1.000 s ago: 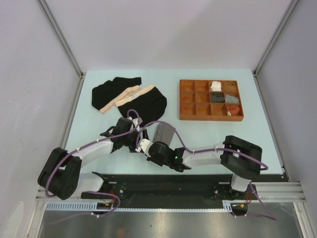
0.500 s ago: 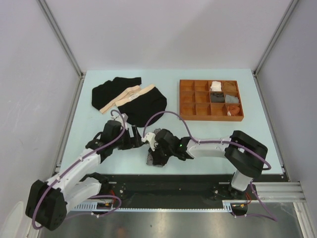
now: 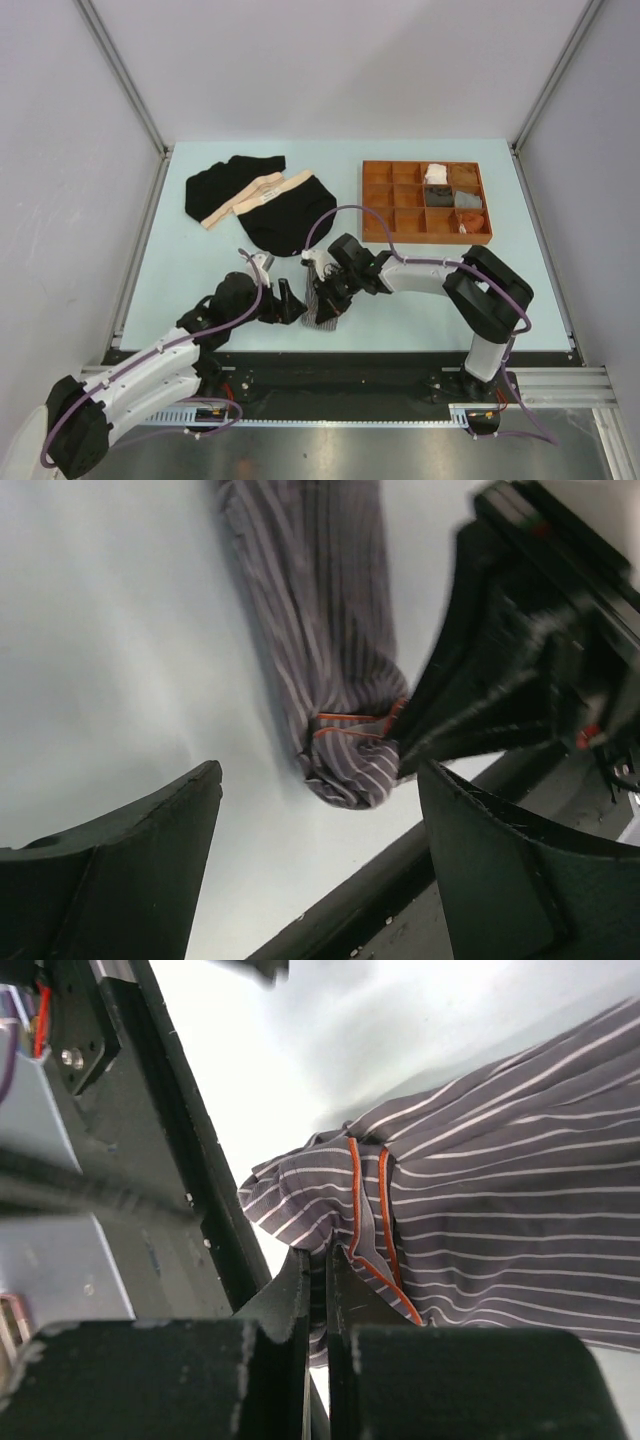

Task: Roll the underwear
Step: Roll the underwear to the center of the board.

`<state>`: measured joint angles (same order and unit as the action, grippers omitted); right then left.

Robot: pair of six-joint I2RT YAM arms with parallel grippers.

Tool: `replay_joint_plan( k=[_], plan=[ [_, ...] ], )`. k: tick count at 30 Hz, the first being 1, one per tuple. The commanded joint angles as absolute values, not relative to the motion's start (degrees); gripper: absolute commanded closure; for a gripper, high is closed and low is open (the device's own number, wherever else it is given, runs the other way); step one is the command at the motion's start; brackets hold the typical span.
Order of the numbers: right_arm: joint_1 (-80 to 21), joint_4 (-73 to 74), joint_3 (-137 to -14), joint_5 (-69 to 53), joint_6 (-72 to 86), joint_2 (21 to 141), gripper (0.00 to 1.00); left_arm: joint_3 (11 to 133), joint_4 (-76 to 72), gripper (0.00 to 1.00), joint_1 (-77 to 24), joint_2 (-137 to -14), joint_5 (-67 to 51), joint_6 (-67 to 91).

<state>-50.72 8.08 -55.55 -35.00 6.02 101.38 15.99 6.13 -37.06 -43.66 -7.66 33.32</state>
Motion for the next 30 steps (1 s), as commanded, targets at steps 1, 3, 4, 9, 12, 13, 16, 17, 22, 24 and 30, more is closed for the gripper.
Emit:
replay_joint_plan(
  k=[1, 3, 4, 9, 12, 13, 16, 17, 22, 24, 30],
  plan=[
    [-47.7, 12.6, -58.4, -37.9, 5.9, 104.8, 1.0, 12.6, -5.7, 0.18, -40.3, -42.1, -8.3, 31.6],
    [-47.1, 13.4, -59.7, -38.4, 5.6, 106.1, 1.0, 11.4, -9.3, 0.2, -41.2, -42.7, -9.7, 30.9],
    [-46.6, 13.5, -60.0, -38.7, 5.7, 107.0, 1.0, 10.5, -10.3, 0.21, -41.4, -43.1, -10.0, 30.8],
    [-44.7, 13.7, -61.9, -41.3, 6.4, 109.4, 1.0, 8.4, -15.9, 0.3, -42.4, -45.9, -11.1, 30.0],
    [-43.9, 13.9, -62.6, -42.4, 6.5, 110.6, 1.0, 7.8, -17.9, 0.33, -42.5, -47.6, -11.1, 29.2],
    [-43.7, 14.0, -62.7, -42.8, 6.5, 110.7, 1.0, 7.4, -18.8, 0.34, -42.5, -48.6, -11.3, 29.2],
    [-42.8, 13.8, -63.3, -43.4, 6.9, 111.8, 1.0, 7.1, -22.1, 0.37, -42.7, -50.4, -11.9, 29.4],
    [-42.6, 13.8, -63.5, -43.6, 7.0, 112.0, 1.0, 7.2, -23.4, 0.39, -42.7, -51.8, -12.2, 29.3],
    [-41.2, 13.7, -64.2, -44.6, 7.3, 113.7, 1.0, 6.8, -26.5, 0.45, -42.9, -55.5, -13.5, 29.0],
    [-41.0, 13.7, -64.6, -44.8, 7.3, 114.1, 1.0, 6.6, -27.7, 0.48, -43.0, -56.9, -14.3, 28.9],
    [-40.8, 13.4, -65.2, -45.5, 7.6, 114.9, 1.0, 6.6, -30.1, 0.6, -43.0, -61.1, -14.1, 29.0]
  ],
)
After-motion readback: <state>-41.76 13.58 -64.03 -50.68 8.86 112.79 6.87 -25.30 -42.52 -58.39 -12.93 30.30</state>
